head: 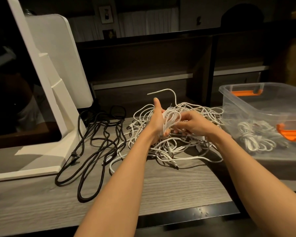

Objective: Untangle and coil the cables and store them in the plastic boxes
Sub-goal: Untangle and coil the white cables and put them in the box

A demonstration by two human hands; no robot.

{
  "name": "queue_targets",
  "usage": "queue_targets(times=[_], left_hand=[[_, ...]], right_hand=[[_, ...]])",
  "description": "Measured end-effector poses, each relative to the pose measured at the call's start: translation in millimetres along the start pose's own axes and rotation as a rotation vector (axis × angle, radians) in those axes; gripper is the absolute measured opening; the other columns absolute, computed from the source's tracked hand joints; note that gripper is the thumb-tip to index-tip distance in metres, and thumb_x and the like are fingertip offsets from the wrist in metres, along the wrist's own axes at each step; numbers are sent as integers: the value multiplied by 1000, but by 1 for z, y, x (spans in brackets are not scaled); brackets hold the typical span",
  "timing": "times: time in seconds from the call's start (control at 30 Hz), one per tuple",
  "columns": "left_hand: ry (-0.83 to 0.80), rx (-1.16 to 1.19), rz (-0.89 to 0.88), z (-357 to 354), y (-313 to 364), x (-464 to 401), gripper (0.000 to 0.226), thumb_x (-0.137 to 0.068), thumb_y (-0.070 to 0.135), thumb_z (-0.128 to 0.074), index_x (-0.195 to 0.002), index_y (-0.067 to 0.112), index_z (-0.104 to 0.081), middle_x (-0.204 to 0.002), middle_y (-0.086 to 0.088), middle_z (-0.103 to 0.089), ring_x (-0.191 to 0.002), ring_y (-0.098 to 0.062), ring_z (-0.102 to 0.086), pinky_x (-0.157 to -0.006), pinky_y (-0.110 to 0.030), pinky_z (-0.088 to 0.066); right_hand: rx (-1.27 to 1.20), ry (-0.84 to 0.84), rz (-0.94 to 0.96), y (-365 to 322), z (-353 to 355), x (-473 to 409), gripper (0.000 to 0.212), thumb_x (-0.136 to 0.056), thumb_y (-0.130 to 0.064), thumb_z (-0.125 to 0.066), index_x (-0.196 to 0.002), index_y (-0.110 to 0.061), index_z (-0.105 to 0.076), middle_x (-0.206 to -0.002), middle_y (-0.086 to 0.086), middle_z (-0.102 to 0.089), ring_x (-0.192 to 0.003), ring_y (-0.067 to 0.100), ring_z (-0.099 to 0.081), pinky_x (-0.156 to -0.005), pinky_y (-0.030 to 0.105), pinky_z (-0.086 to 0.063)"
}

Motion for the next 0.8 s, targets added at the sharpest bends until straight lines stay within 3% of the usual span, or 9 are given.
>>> queue_targets(times=[0.1,0.23,0.3,0.37,0.4,0.47,0.53,0.63,0.8], left_hand=[[114,44,-15,13,-2,-5,83,-95,68,-9,-141,4,-33,-73,-11,-61,-38,-11,-47,-34,-19,-33],[284,24,-27,26,2,-2,83,-92,71,-8,-149,14,-26,-128,-26,-58,-39,-11,-44,-32,-19,-31],[350,-80,-34,29,3,-1,79,-93,70,-9,-149,17,-28,-120,-24,-60,-46,-15,-53,-39,-24,-42],[462,-202,-91,35,9,3,71,-97,65,-12,-140,15,-39,-113,-15,-61,-82,-29,-67,-72,-41,-57],[520,-264,-138,39,14,5,66,-99,61,-13,-127,13,-48,-112,-13,-61,-96,-31,-65,-85,-46,-54],[591,-386,-218,39,23,11,58,-103,51,-15,-91,12,-55,-90,-7,-62,-85,-23,-61,-76,-36,-47],[609,-487,-229,36,23,13,61,-104,49,-17,-76,12,-57,-71,-5,-56,-69,-20,-54,-59,-32,-37],[623,-554,-259,36,22,11,51,-104,44,-28,-84,12,-61,-80,-10,-60,-81,-28,-60,-65,-36,-42],[602,-567,-287,34,21,14,26,-100,39,-47,-95,14,-48,-87,-1,-55,-83,-22,-57,-72,-39,-48]], right_hand=[[4,21,-39,0,-6,2,14,-92,-15,-59,-82,-20,-68,-69,2,-66,-56,6,-57,-54,20,-47],[-174,-78,-150,12,-9,5,20,-92,-21,-62,-77,-9,-63,-52,-4,-53,-42,6,-41,-40,16,-34],[-280,-170,-204,14,-15,7,9,-91,-13,-62,-84,-9,-58,-59,-1,-54,-41,4,-40,-36,14,-31],[-276,-197,-197,11,-18,7,7,-90,-7,-61,-85,-9,-57,-64,2,-56,-43,4,-44,-38,13,-35],[-264,-196,-166,8,-18,6,6,-89,-5,-61,-85,-8,-59,-67,3,-59,-48,6,-49,-43,14,-39],[-267,-205,-112,3,-19,5,3,-87,-4,-63,-86,-7,-64,-75,6,-66,-62,9,-58,-56,18,-47],[-295,-224,-87,-1,-19,6,3,-87,-5,-63,-87,-6,-66,-80,7,-68,-67,10,-62,-63,20,-50],[-356,-240,-13,-13,-19,9,4,-88,-5,-62,-89,-4,-65,-79,9,-68,-66,11,-61,-63,20,-51],[-461,-152,42,-21,-13,12,8,-92,-3,-56,-100,-7,-55,-73,7,-64,-57,8,-55,-53,17,-45]])
Point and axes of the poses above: each hand's wrist, its own x-axis away from the middle knuckle, its own z-axis out of the back of the hand, y = z × x, the point moved 9 cm from there along -x, towards the middle knuckle
